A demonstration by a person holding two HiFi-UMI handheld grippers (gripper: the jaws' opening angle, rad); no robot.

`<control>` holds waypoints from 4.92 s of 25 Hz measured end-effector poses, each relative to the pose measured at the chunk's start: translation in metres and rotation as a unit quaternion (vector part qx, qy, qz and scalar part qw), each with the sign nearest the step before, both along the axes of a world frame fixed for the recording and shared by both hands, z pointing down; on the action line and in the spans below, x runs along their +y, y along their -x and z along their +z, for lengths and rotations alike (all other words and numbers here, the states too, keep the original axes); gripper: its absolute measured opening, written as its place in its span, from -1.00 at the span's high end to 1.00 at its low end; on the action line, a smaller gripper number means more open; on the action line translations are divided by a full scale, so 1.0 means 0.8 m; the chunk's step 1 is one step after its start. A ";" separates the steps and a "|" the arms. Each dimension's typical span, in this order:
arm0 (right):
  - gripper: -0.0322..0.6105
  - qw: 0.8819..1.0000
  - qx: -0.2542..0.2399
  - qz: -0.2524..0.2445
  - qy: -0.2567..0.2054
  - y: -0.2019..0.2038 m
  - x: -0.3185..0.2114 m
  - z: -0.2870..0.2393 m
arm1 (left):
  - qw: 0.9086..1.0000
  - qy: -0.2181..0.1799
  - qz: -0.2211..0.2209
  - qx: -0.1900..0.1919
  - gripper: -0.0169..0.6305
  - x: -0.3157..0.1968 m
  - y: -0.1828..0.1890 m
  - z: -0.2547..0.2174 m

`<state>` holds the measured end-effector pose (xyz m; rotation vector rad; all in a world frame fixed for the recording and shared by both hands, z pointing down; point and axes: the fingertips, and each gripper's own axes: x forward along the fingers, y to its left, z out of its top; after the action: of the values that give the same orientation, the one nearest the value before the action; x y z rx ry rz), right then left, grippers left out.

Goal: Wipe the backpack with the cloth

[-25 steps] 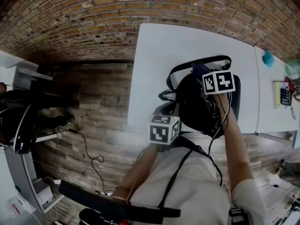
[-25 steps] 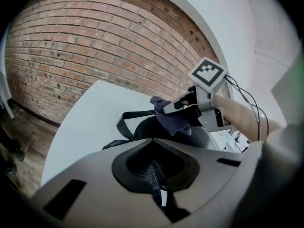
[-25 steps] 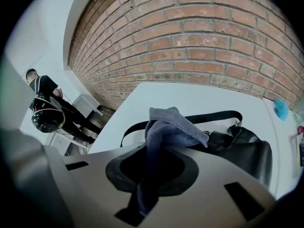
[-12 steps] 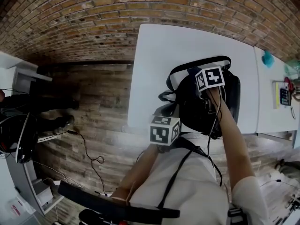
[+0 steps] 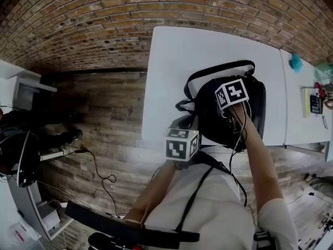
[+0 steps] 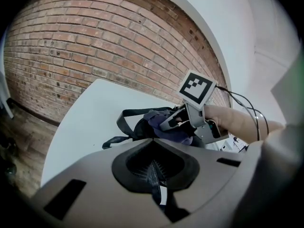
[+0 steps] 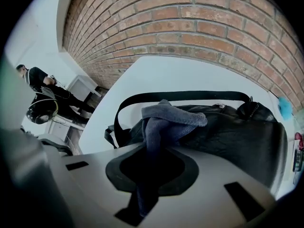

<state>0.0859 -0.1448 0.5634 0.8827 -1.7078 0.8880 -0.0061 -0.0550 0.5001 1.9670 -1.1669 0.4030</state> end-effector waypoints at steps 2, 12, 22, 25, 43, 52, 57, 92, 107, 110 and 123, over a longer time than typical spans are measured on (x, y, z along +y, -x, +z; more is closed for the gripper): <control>0.78 1.000 -0.003 -0.004 0.005 0.000 0.010 -0.001 | 1.000 0.000 0.001 0.001 0.94 0.002 -0.001 0.000; 0.78 1.000 -0.011 -0.019 0.014 0.002 0.049 -0.010 | 1.000 0.001 0.010 0.006 0.94 0.010 -0.007 0.000; 0.78 0.999 -0.016 -0.037 0.018 0.007 0.083 -0.018 | 1.000 -0.001 0.016 0.009 0.94 0.013 -0.013 -0.001; 0.78 0.999 -0.018 -0.041 0.019 0.009 0.091 -0.019 | 1.000 0.000 0.016 0.009 0.94 0.013 -0.014 0.001; 0.78 0.996 0.007 -0.093 0.011 0.015 0.131 -0.025 | 1.000 0.000 0.014 0.011 0.94 0.008 -0.016 0.001; 0.78 0.994 -0.003 -0.106 0.034 0.020 0.160 -0.023 | 1.000 0.002 0.016 0.010 0.94 0.007 -0.015 0.002; 0.78 0.993 -0.007 -0.109 0.049 0.021 0.181 -0.016 | 1.000 0.003 0.019 0.008 0.94 0.007 -0.015 0.003; 0.78 0.995 -0.072 0.022 -0.071 -0.053 -0.003 -0.105 | 0.999 -0.006 0.031 0.025 0.94 0.001 -0.028 -0.030; 0.78 0.999 -0.002 0.040 -0.032 -0.066 -0.080 -0.041 | 0.999 0.006 0.032 0.028 0.94 0.001 -0.032 -0.023; 0.78 0.999 0.007 0.035 -0.028 -0.066 -0.077 -0.038 | 0.999 0.007 0.031 0.028 0.94 0.001 -0.032 -0.023; 0.78 1.000 0.021 0.001 0.006 -0.062 -0.045 -0.033 | 0.999 0.006 0.032 0.028 0.94 0.002 -0.033 -0.022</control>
<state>0.1356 -0.1810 0.5372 0.8887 -1.6640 0.8734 0.0200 -0.0537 0.4825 1.9967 -1.0653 0.3858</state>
